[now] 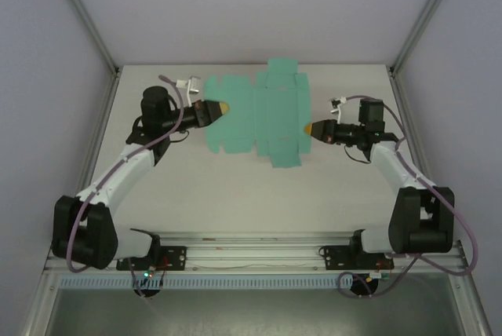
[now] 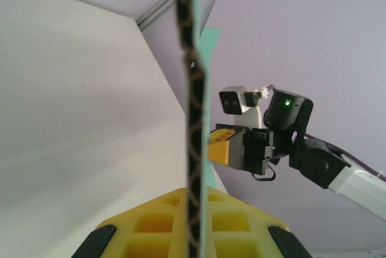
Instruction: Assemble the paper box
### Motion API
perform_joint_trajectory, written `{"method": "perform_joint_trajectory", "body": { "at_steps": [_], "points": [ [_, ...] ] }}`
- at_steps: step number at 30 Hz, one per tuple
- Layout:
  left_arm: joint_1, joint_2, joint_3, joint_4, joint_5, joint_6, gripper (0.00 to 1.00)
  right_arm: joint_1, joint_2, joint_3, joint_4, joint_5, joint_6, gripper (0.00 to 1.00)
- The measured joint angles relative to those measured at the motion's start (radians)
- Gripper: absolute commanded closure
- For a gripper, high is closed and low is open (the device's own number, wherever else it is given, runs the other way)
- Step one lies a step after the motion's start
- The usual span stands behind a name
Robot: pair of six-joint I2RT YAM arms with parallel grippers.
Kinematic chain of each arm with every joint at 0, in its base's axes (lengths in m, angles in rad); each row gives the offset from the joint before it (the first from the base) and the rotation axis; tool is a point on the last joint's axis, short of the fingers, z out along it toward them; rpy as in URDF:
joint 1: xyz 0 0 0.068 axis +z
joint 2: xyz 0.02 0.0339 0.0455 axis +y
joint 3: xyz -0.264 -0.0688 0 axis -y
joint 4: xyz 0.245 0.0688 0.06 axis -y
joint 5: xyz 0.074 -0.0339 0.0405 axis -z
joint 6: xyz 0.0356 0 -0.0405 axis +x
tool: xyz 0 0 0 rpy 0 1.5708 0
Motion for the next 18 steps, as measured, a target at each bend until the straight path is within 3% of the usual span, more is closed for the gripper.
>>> {"method": "perform_joint_trajectory", "body": {
  "at_steps": [2,3,4,5,6,9,15,18],
  "points": [
    [0.003,-0.047,-0.042,0.011,-0.014,-0.005,1.00,0.000,-0.032,-0.037,0.057,-0.026,0.042,1.00],
    [0.003,-0.066,-0.055,0.013,-0.020,-0.006,0.81,0.000,-0.050,-0.055,0.082,-0.034,0.062,1.00],
    [0.003,-0.086,-0.064,0.003,-0.026,-0.005,0.43,0.000,-0.068,-0.068,0.094,-0.036,0.074,1.00],
    [0.002,-0.105,-0.064,-0.021,-0.039,0.008,0.16,0.002,-0.088,-0.072,0.091,-0.024,0.074,1.00],
    [-0.001,-0.125,-0.064,-0.050,-0.060,0.023,0.01,0.002,-0.106,-0.068,0.076,-0.004,0.060,1.00],
    [-0.002,-0.198,-0.061,-0.192,-0.184,0.087,0.00,0.007,-0.154,-0.021,-0.029,0.089,-0.028,1.00],
    [-0.001,-0.340,-0.051,-0.534,-0.611,0.185,0.00,0.085,-0.152,0.076,-0.294,0.308,-0.301,1.00],
    [-0.001,-0.391,-0.051,-0.643,-0.753,0.205,0.00,0.122,-0.111,0.093,-0.383,0.397,-0.424,1.00]
  ]
}}
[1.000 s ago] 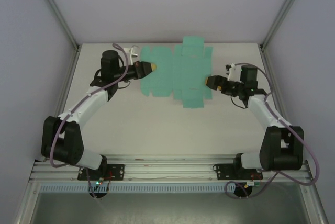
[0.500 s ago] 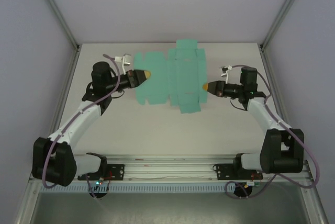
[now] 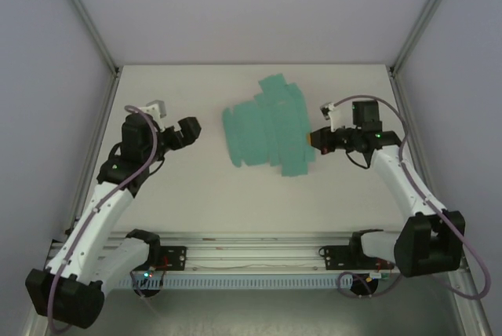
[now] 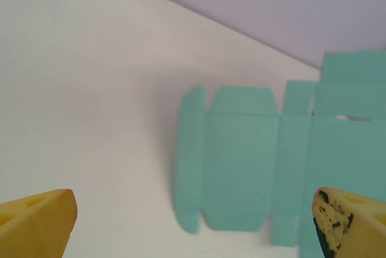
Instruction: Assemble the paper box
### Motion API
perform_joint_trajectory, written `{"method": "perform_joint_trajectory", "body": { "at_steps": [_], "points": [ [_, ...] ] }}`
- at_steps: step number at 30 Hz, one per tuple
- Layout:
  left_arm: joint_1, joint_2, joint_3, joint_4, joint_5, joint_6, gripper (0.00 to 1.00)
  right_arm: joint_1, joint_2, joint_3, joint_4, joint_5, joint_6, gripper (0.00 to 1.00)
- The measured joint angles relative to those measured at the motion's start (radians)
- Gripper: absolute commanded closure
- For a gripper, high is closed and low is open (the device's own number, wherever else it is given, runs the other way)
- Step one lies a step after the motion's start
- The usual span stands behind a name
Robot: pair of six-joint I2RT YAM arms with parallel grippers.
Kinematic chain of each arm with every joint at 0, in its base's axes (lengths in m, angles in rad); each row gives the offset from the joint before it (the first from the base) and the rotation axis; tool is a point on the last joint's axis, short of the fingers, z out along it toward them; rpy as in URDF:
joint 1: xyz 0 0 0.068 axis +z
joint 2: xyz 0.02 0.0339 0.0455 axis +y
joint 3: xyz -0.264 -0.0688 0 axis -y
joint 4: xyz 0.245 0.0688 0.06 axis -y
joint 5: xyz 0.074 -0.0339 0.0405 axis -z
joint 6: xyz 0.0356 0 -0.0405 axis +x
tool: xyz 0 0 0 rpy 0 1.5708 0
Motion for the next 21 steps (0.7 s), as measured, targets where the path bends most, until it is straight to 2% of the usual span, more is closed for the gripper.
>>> {"method": "perform_joint_trajectory", "body": {
  "at_steps": [4,9,12,17,21],
  "points": [
    [0.000,-0.003,0.000,-0.050,-0.034,0.021,0.00,0.082,0.068,0.026,-0.069,0.155,-0.150,1.00],
    [0.000,0.087,0.000,-0.009,0.075,0.025,0.00,0.223,0.200,0.106,-0.092,0.417,-0.320,1.00],
    [0.000,0.211,0.023,0.041,0.169,0.025,0.00,0.288,0.272,0.117,-0.046,0.565,-0.418,1.00],
    [-0.005,0.479,0.180,0.095,0.299,0.026,0.01,0.338,0.333,0.086,0.134,0.665,-0.553,1.00],
    [-0.027,0.652,0.340,0.115,0.377,0.027,0.08,0.354,0.382,0.097,0.229,0.693,-0.614,1.00]
  ]
}}
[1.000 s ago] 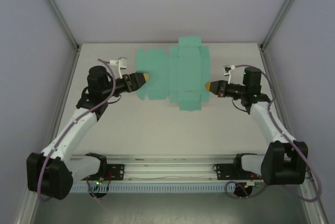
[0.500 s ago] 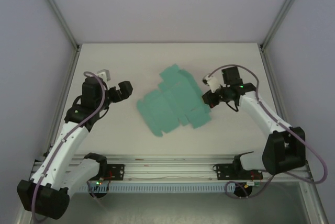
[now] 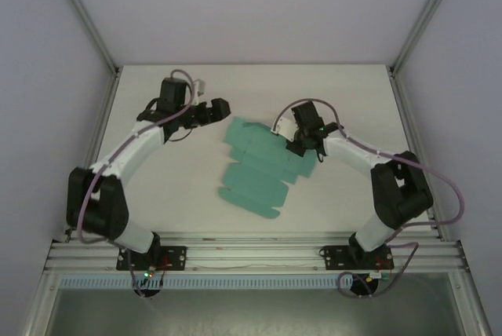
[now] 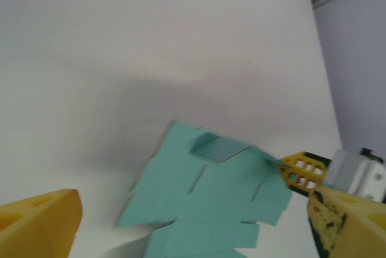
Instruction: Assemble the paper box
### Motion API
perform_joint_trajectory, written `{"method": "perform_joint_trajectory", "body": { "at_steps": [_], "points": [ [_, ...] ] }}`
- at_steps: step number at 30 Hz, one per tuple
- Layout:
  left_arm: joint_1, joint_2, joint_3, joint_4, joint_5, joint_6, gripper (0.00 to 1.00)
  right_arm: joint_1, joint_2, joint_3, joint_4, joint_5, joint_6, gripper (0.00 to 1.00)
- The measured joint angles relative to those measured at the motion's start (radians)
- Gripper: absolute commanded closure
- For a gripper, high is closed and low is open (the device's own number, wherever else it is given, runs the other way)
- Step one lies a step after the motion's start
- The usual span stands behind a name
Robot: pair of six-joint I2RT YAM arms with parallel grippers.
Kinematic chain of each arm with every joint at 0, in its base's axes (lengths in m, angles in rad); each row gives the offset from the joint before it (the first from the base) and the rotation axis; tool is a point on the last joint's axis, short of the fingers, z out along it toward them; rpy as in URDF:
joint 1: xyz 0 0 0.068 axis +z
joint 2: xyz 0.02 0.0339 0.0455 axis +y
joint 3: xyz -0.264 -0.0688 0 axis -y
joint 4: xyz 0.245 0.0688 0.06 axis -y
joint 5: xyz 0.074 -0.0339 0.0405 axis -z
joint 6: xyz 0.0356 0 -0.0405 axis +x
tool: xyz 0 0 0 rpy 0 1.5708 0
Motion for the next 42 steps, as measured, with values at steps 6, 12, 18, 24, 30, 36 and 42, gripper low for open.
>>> {"method": "perform_joint_trajectory", "body": {
  "at_steps": [6,12,18,24,30,36,42],
  "points": [
    [-0.052,0.133,0.103,0.019,0.094,-0.019,0.14,0.013,0.030,0.004,0.075,0.019,-0.039,1.00],
    [-0.133,0.191,0.145,-0.005,0.101,-0.035,0.24,0.028,0.006,-0.035,0.145,0.020,-0.042,1.00],
    [-0.180,0.201,0.117,0.008,0.082,-0.095,0.36,0.075,-0.063,-0.101,0.171,0.049,-0.037,1.00],
    [-0.217,0.179,0.033,0.055,0.020,-0.165,0.39,0.095,-0.103,-0.161,0.219,0.057,-0.001,1.00],
    [-0.249,0.109,-0.090,0.159,-0.069,-0.254,0.43,0.125,-0.164,-0.235,0.261,0.054,0.022,1.00],
    [-0.248,0.097,-0.183,0.354,-0.093,-0.370,0.48,0.139,-0.205,-0.279,0.299,0.045,0.043,1.00],
    [-0.262,0.123,-0.183,0.491,-0.073,-0.429,0.49,0.150,-0.206,-0.290,0.344,0.037,0.071,1.00]
  ]
}}
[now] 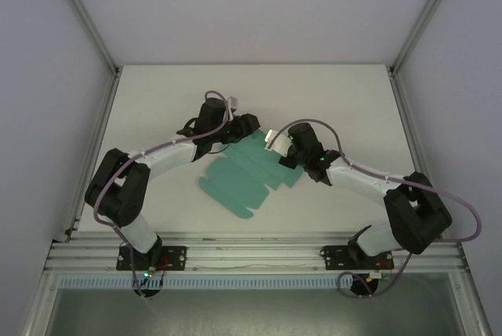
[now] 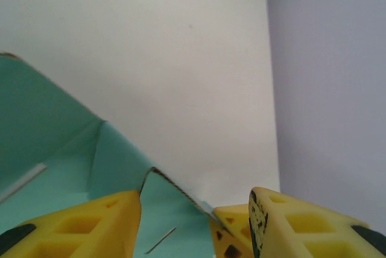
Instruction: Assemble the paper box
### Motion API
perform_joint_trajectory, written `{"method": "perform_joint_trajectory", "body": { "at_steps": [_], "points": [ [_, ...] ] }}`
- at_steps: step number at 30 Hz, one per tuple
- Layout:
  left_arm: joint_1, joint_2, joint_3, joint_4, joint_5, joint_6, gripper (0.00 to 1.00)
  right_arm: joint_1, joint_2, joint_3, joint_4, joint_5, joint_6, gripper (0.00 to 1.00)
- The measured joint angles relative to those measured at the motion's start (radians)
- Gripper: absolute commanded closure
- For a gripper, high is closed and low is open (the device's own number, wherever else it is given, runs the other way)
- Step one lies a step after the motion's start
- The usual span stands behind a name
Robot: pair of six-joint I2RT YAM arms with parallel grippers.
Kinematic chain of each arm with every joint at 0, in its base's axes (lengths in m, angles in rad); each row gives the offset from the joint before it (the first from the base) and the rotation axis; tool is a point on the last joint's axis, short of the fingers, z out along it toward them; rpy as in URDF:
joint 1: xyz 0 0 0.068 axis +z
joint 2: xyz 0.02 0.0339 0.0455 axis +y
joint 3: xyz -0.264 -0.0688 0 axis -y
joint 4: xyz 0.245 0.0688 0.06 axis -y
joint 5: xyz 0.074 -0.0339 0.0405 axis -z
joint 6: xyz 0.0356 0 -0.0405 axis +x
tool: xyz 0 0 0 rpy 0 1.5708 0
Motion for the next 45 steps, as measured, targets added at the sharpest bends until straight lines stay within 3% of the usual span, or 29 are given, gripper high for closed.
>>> {"method": "perform_joint_trajectory", "body": {
  "at_steps": [10,12,17,23,27,33,39,45],
  "points": [
    [-0.017,0.014,0.001,0.024,-0.012,0.014,0.48,0.001,0.019,-0.005,0.080,0.004,0.026,1.00],
    [-0.019,-0.004,0.001,-0.024,-0.033,0.051,0.40,0.004,0.019,-0.009,0.097,0.008,0.026,1.00],
    [0.001,-0.200,-0.072,-0.185,-0.124,0.183,0.00,0.018,-0.008,-0.057,0.111,-0.002,-0.006,1.00],
    [0.175,-0.568,-0.293,-0.349,-0.232,0.278,0.00,0.018,-0.045,-0.146,0.119,-0.016,-0.012,1.00],
    [0.223,-0.689,-0.398,-0.438,-0.298,0.322,0.00,0.018,-0.073,-0.172,0.145,-0.022,-0.011,1.00],
    [0.262,-0.679,-0.488,-0.444,-0.247,0.307,0.00,0.018,-0.092,-0.163,0.151,-0.024,-0.004,1.00],
    [0.265,-0.594,-0.481,-0.454,-0.179,0.318,0.09,0.018,-0.148,-0.128,0.139,-0.061,-0.010,1.00],
    [0.265,-0.595,-0.559,-0.341,-0.147,0.317,0.12,0.014,-0.155,-0.131,0.128,-0.113,-0.029,1.00]
  ]
}}
